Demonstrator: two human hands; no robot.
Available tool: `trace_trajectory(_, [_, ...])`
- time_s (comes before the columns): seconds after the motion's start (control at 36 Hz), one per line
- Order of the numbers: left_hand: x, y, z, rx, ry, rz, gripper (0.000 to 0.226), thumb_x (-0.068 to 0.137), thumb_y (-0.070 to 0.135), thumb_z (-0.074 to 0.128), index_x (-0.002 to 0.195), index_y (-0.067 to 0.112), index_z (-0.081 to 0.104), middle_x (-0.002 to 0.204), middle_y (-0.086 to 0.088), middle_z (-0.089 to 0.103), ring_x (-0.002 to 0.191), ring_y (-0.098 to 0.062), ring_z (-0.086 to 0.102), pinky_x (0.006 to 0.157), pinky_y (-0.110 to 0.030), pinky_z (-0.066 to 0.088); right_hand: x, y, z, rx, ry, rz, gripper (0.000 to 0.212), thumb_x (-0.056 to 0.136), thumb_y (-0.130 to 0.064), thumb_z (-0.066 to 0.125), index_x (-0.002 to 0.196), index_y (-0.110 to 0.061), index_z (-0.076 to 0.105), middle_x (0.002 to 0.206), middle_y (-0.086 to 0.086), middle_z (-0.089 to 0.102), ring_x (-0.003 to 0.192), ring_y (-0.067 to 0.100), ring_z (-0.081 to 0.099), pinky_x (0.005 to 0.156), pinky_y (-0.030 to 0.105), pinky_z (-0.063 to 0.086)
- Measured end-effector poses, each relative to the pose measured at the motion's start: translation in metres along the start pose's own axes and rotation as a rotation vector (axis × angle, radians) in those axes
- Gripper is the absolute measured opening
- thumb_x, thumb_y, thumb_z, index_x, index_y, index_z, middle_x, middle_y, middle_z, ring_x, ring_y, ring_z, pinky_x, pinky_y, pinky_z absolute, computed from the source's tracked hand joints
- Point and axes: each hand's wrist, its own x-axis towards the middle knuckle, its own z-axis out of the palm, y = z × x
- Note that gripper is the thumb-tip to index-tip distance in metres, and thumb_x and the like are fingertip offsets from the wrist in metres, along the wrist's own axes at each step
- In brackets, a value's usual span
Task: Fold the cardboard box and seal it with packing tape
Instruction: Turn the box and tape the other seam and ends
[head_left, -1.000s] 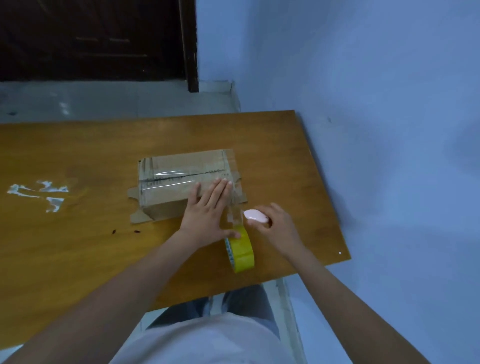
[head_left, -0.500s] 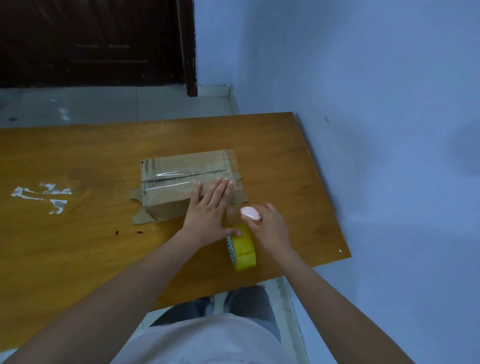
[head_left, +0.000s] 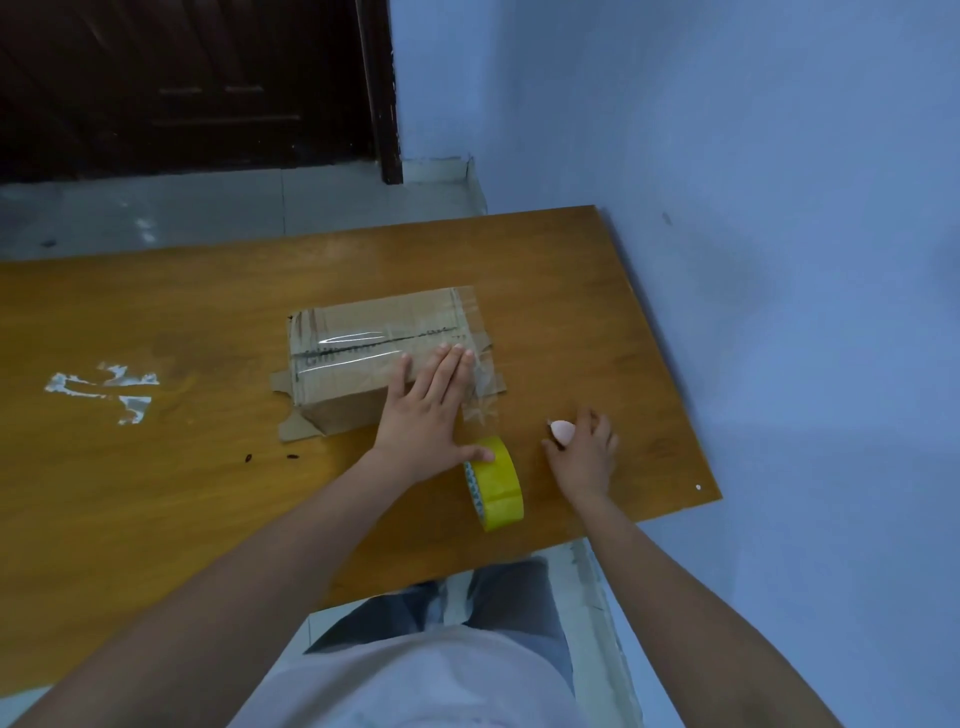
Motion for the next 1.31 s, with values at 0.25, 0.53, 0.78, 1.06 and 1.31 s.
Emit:
trace_trajectory(0.25, [-0.001, -0.001, 0.003, -0.013, 0.027, 0.010, 0.114, 0.071, 0.083, 0.031, 0.145, 0.014, -0.020, 0.160, -0.003, -0.005, 0.146, -0.018, -0.012, 0.112, -0.048, -0.015, -0.036, -0.062, -0.001, 0.912, -0.441, -0.020, 0.038, 0.088, -0.028, 0.064, 0.122, -0.023, 0.048, 0.123, -0.004, 0.052, 0.119, 0.014, 0.049, 0.091, 0.025, 0.042])
trace_trajectory(0.53, [0.001, -0.003, 0.007, -0.023, 0.022, 0.021, 0.116, 0.070, 0.085, 0.033, 0.143, 0.015, -0.023, 0.160, -0.003, -0.006, 0.146, -0.019, -0.011, 0.111, -0.047, -0.019, -0.043, -0.074, 0.000, 0.989, -0.397, 0.021, 0.007, 0.093, -0.013, 0.058, 0.099, -0.013, 0.061, 0.088, -0.005, 0.062, 0.081, 0.007, 0.059, 0.061, 0.012, 0.048])
trace_trajectory(0.78, [0.005, -0.002, -0.005, -0.313, 0.227, -0.043, 0.055, 0.086, 0.049, 0.041, 0.133, 0.023, 0.050, 0.137, 0.004, 0.049, 0.129, -0.017, 0.043, 0.106, -0.038, 0.019, -0.049, -0.072, 0.001, 0.912, -0.300, 0.020, 0.010, 0.093, -0.012, 0.056, 0.101, -0.008, 0.062, 0.091, -0.001, 0.062, 0.084, 0.009, 0.056, 0.066, 0.010, 0.045])
trace_trajectory(1.06, [0.028, -0.006, -0.010, -0.261, 0.285, -0.054, 0.022, 0.083, 0.036, 0.065, 0.096, 0.018, 0.060, 0.102, -0.001, 0.057, 0.099, -0.026, 0.054, 0.078, -0.036, 0.035, -0.047, -0.080, -0.001, 0.945, -0.276, 0.086, 0.022, 0.092, -0.004, 0.057, 0.113, -0.002, 0.061, 0.094, 0.004, 0.061, 0.091, 0.015, 0.057, 0.077, 0.020, 0.046])
trace_trajectory(1.31, [0.031, -0.009, -0.002, -0.153, 0.371, -0.007, 0.028, 0.076, 0.037, 0.075, 0.087, 0.015, 0.062, 0.093, -0.004, 0.061, 0.085, -0.028, 0.059, 0.070, -0.038, 0.042, -0.049, -0.082, 0.000, 0.975, -0.244, 0.056, 0.008, 0.088, -0.002, 0.061, 0.084, -0.007, 0.057, 0.078, 0.001, 0.060, 0.076, 0.013, 0.055, 0.068, 0.015, 0.044])
